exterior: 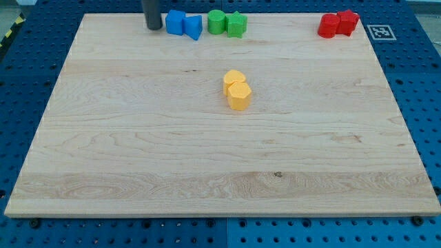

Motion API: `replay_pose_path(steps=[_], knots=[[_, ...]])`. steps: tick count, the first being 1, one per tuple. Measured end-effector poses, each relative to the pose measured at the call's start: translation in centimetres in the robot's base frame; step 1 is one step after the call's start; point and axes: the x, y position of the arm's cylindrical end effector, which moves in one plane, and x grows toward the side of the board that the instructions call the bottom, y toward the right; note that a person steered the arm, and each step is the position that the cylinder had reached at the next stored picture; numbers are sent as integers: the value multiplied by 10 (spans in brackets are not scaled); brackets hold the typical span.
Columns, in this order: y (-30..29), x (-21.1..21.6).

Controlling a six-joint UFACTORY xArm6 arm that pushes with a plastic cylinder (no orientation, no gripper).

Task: Move your hand to the bottom of the blue triangle

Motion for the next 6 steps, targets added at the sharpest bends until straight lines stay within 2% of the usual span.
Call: replay_pose_path(steps=[1,3,6], knots=[[0,19],[72,34],[94,35]])
